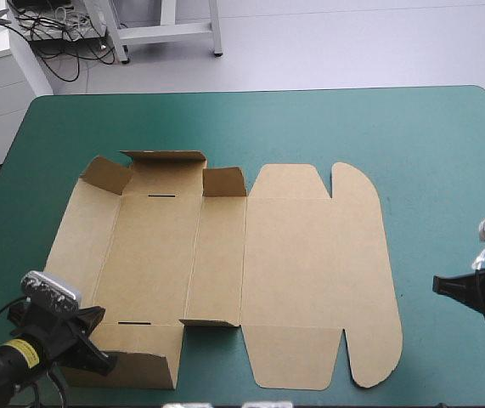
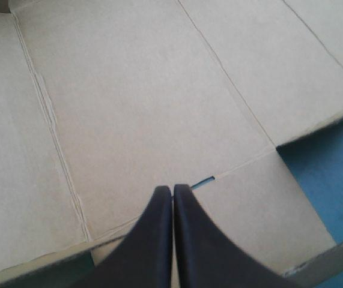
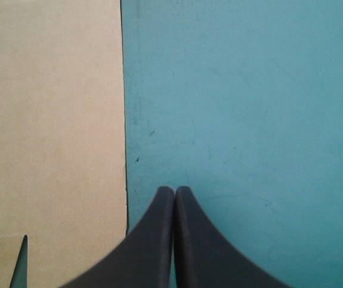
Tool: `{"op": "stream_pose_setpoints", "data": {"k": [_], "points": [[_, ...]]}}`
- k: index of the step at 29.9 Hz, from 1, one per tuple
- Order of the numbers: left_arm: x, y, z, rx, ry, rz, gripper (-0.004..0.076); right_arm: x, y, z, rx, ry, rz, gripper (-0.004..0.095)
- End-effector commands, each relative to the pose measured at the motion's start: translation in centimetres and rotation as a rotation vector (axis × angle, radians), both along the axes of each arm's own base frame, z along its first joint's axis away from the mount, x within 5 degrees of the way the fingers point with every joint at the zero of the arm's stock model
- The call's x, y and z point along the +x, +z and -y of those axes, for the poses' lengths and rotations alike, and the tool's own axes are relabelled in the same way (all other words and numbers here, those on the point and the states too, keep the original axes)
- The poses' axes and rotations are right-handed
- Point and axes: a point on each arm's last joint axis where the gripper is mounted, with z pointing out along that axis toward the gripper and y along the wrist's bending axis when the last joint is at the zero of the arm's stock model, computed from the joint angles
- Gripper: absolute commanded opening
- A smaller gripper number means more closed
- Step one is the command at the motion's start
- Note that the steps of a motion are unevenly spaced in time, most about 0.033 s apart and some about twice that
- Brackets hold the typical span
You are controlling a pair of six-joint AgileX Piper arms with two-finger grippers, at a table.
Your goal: Fold the box
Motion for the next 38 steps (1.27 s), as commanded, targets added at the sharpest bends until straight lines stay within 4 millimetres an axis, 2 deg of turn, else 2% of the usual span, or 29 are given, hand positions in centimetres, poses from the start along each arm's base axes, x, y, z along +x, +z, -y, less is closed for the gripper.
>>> {"op": "stream_pose_setpoints", "data": {"k": [1,6,9,12,15,19,21,24,28,30,32,38], "points": [[2.1,3.4,0.9,-0.075,0.034,0.066,-0.001,-0.7,-0.5,-0.1,-0.01,-0.023,0.053,-0.002],[5.7,5.7,2.2,-0.064,0.057,0.096,-0.001,-1.2,-1.8,-0.3,-0.006,-0.02,0.028,-0.002],[8.6,6.7,2.8,-0.023,0.112,0.115,-0.0009,-1.3,-1.9,-0.3,-0.017,-0.01,0.025,-0.002],[11.5,8.7,2.5,0.0,0.178,0.139,-0.0008,-1.3,-1.9,-0.3,-0.024,0.004,0.027,-0.002],[14.5,11.0,0.6,0.002,0.273,0.16,-0.0008,-1.2,-1.9,-0.6,-0.036,0.049,0.025,-0.002],[17.4,12.9,-3.4,-0.092,0.36,0.119,-0.0008,-1.3,-2.0,-1.0,-0.088,0.124,0.013,-0.002],[18.0,13.1,-5.8,-0.15,0.401,0.091,-0.0008,-1.3,-2.0,-1.2,-0.094,0.144,0.01,-0.002],[18.1,12.4,-9.9,-0.221,0.489,0.045,-0.0008,-1.2,-2.0,-1.3,-0.103,0.16,0.012,-0.002],[17.1,10.4,-15.7,-0.285,0.629,-0.072,-0.0009,-1.1,-1.9,-1.2,-0.115,0.157,0.024,-0.002],[16.7,9.5,-17.5,-0.321,0.679,-0.114,-0.0009,-1.1,-1.9,-1.2,-0.114,0.153,0.03,-0.002],[16.4,8.9,-18.4,-0.336,0.688,-0.159,-0.0009,-1.1,-1.9,-1.2,-0.114,0.153,0.032,-0.002],[16.6,7.9,-18.6,-0.301,0.609,-0.208,-0.001,-1.0,-1.8,-1.2,-0.116,0.151,0.043,-0.002]]}}
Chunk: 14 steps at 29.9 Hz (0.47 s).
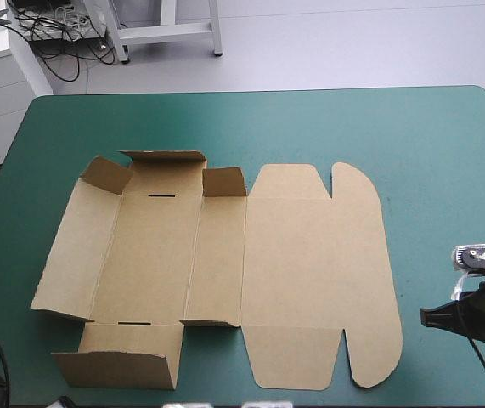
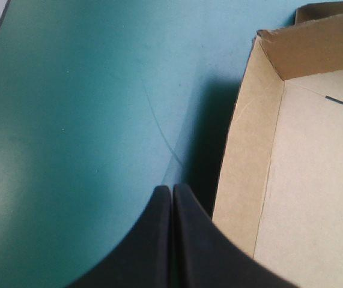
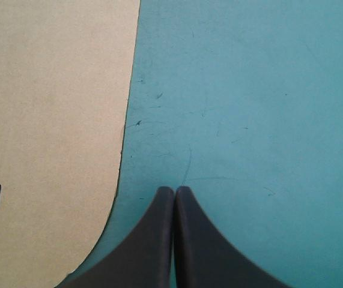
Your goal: Fold the box
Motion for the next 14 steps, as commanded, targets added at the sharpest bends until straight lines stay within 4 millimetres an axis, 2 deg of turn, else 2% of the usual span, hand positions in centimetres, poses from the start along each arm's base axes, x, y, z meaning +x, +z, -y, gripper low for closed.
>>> {"op": "stream_pose_setpoints", "data": {"k": [1,5,8,10,13,14], "points": [[-0.3,1.8,0.7,0.02,-0.04,0.069,-0.0009,0.3,1.0,0.1,-0.011,-0.004,0.072,-0.002],[-0.4,1.7,0.9,0.036,-0.086,0.058,0.0,0.3,1.0,0.1,-0.012,-0.005,0.075,-0.002],[-0.2,1.8,1.2,0.04,-0.115,0.066,0.0073,0.3,1.0,0.1,-0.013,-0.003,0.075,-0.002],[0.1,1.6,1.7,0.07,-0.169,0.067,0.0166,0.3,1.0,0.1,-0.013,-0.003,0.075,-0.002],[0.4,1.3,2.2,0.134,-0.244,0.044,0.0384,0.3,1.0,0.1,-0.013,-0.003,0.073,-0.002],[0.5,1.2,2.2,0.162,-0.25,0.03,0.0482,0.3,1.0,0.1,-0.013,-0.003,0.073,-0.002]]}}
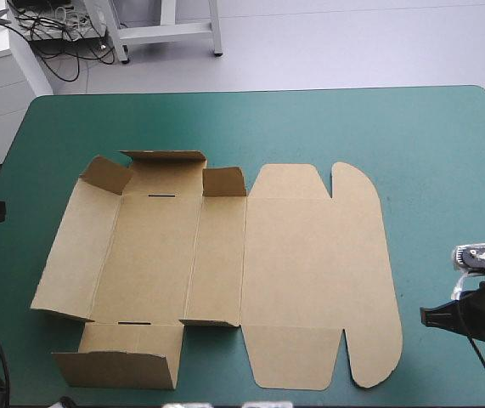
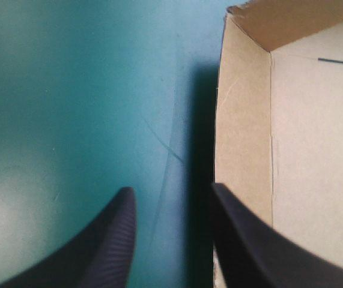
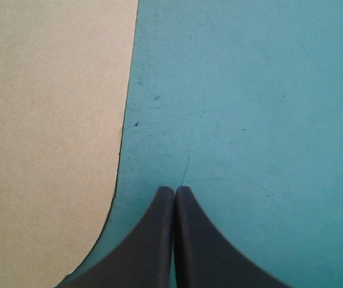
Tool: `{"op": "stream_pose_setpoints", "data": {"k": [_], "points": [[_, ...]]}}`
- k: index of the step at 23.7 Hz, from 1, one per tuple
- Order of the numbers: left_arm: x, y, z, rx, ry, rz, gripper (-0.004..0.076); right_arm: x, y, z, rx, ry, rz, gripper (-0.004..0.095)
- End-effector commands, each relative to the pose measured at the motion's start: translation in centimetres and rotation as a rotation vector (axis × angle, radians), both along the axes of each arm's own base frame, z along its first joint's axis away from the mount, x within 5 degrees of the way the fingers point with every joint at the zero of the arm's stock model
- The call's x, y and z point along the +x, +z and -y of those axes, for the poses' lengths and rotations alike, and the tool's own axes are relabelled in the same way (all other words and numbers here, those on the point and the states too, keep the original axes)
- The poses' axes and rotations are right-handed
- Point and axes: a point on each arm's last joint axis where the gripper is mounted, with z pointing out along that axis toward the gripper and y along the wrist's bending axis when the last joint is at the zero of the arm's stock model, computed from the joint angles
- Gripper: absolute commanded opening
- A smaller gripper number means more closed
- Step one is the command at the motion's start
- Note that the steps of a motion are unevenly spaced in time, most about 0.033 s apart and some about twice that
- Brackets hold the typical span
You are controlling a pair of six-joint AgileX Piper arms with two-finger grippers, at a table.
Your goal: Fold the box
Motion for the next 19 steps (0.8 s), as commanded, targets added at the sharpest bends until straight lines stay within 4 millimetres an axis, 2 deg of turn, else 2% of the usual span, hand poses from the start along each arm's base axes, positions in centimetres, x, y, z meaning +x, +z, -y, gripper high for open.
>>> {"op": "stream_pose_setpoints", "data": {"k": [1,3,7,9,10,15,19], "points": [[-0.1,1.3,1.1,0.062,-0.057,0.022,0.0538,0.3,1.0,0.0,-0.01,0.0,0.069,-0.002],[0.0,1.3,1.2,0.058,-0.048,0.018,0.0627,0.3,1.0,0.0,-0.01,0.0,0.071,-0.002],[0.0,1.0,1.4,0.009,-0.009,0.003,0.0636,0.3,1.0,0.0,-0.01,0.0,0.071,-0.002],[-0.1,-0.1,1.6,-0.024,-0.019,-0.03,0.0636,0.3,1.0,0.0,-0.01,0.0,0.071,-0.002],[-0.3,-1.5,2.0,-0.082,-0.031,-0.056,0.0636,0.3,1.0,0.0,-0.01,0.0,0.071,-0.002],[-0.9,-5.3,3.3,-0.189,-0.113,-0.093,0.0636,0.3,1.0,0.0,-0.008,0.003,0.072,-0.002],[-1.6,-8.0,3.7,-0.211,-0.133,-0.156,0.0627,0.3,1.0,0.0,-0.008,0.003,0.072,-0.002]]}}
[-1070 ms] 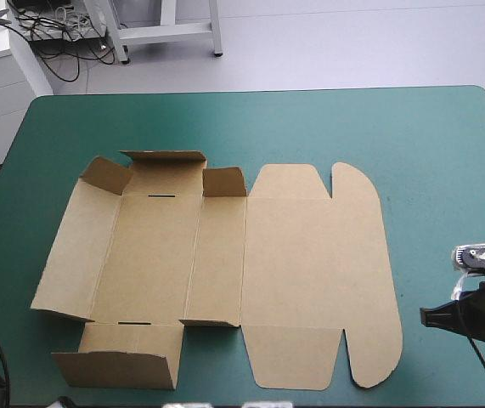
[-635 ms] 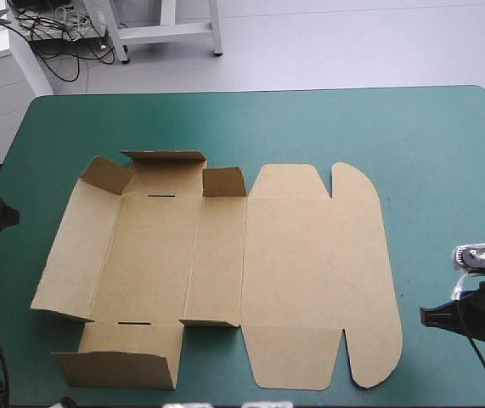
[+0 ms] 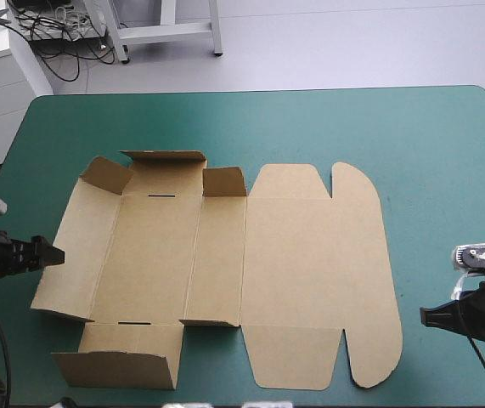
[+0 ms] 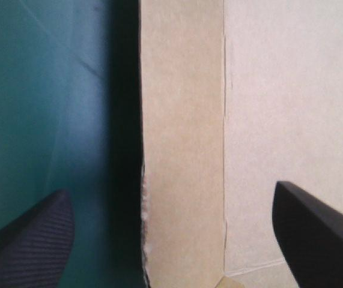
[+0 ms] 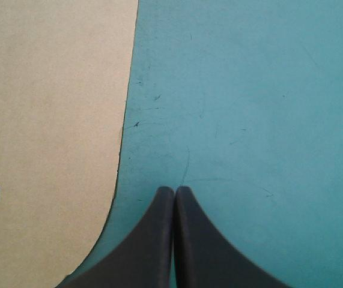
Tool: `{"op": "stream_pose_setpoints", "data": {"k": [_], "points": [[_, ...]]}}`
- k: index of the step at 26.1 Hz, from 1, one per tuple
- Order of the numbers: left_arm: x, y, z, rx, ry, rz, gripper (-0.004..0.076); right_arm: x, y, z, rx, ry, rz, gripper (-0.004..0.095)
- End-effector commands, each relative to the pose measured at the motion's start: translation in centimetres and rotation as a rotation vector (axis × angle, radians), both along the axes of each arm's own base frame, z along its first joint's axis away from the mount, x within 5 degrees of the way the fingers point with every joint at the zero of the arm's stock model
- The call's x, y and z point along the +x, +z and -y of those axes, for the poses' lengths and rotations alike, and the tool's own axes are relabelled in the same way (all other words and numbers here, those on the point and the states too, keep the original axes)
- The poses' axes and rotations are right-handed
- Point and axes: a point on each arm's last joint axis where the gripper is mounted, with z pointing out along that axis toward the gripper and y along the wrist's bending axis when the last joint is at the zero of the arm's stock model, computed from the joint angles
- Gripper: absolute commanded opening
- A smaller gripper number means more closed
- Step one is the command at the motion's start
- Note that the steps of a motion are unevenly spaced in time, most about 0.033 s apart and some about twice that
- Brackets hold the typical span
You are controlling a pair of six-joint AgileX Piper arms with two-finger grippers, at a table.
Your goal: Fold the box
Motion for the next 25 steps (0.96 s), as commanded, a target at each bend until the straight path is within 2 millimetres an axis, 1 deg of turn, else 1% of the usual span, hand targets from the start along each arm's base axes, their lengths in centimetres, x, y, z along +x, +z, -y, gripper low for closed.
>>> {"op": "stream_pose_setpoints", "data": {"k": [1,4,8,12,19,22,25], "points": [[-0.2,-0.3,0.9,-0.059,-0.016,0.007,0.0609,0.3,1.0,0.0,-0.007,0.001,0.072,-0.002],[0.1,-1.6,1.1,-0.102,-0.021,-0.026,0.0564,0.3,1.0,0.0,-0.007,0.001,0.072,-0.002],[1.1,-2.1,2.8,-0.137,-0.103,-0.056,0.0527,0.3,1.0,0.0,-0.006,0.002,0.069,-0.002],[1.7,-3.0,4.1,-0.114,-0.183,-0.12,0.0524,0.3,1.0,-0.1,0.002,0.004,0.07,-0.002],[2.0,-3.4,4.8,-0.151,-0.188,-0.153,0.0519,0.3,1.0,-0.1,0.002,0.004,0.07,-0.002],[2.0,-3.5,4.9,-0.136,-0.198,-0.167,0.0453,0.3,1.0,-0.1,0.001,0.003,0.072,-0.002],[1.9,-3.7,4.8,-0.109,-0.189,-0.195,0.0284,0.3,1.0,-0.1,0.001,0.003,0.072,-0.002]]}}
